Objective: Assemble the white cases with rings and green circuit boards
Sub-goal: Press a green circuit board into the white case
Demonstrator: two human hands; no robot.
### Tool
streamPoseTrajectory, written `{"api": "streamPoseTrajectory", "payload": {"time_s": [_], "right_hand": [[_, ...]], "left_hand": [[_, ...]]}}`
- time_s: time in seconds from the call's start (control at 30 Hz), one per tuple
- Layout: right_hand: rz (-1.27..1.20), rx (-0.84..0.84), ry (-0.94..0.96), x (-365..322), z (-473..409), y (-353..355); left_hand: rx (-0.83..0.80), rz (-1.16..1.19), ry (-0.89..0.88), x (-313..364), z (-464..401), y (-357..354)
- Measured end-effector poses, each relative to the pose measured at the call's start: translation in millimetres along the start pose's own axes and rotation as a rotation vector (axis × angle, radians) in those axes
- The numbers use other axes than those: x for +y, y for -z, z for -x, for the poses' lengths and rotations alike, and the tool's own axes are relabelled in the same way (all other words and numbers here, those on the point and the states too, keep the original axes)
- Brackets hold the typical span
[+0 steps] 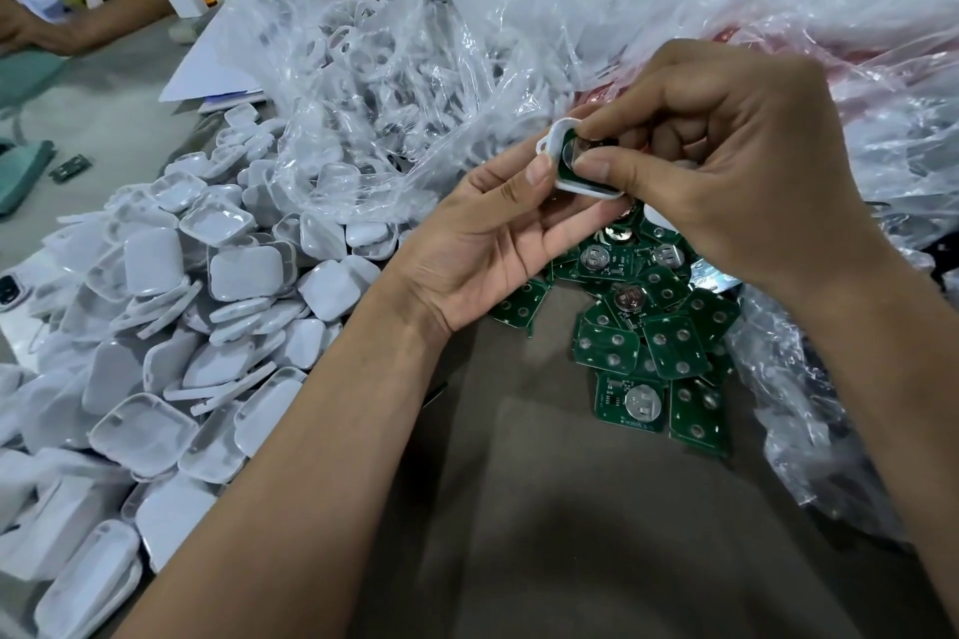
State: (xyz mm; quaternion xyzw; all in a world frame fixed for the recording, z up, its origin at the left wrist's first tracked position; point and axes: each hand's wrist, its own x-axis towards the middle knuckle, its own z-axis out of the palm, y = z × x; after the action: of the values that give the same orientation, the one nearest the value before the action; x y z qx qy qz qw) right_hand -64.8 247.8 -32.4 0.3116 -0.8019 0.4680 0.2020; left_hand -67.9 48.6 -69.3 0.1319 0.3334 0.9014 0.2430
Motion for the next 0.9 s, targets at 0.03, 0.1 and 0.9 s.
{"api": "streamPoseTrajectory", "payload": {"time_s": [0.03,0.1,0.9], "right_hand": [[0.003,0.004,-0.002,-0.3,0.4,-0.6],[0.014,0.005,-0.004,-0.8,0.2,-1.9],[0.160,-0.055,-0.010,-0.8,-0.5,0.2]], "left_hand": [[-0.003,0.006,-0.003,0.1,-0.2,0.1],[-0.007,0.014,-0.004,0.6,0.2,-0.1],[0.019,-0.038,0.028,-0.5,-0.9,4.8]]}}
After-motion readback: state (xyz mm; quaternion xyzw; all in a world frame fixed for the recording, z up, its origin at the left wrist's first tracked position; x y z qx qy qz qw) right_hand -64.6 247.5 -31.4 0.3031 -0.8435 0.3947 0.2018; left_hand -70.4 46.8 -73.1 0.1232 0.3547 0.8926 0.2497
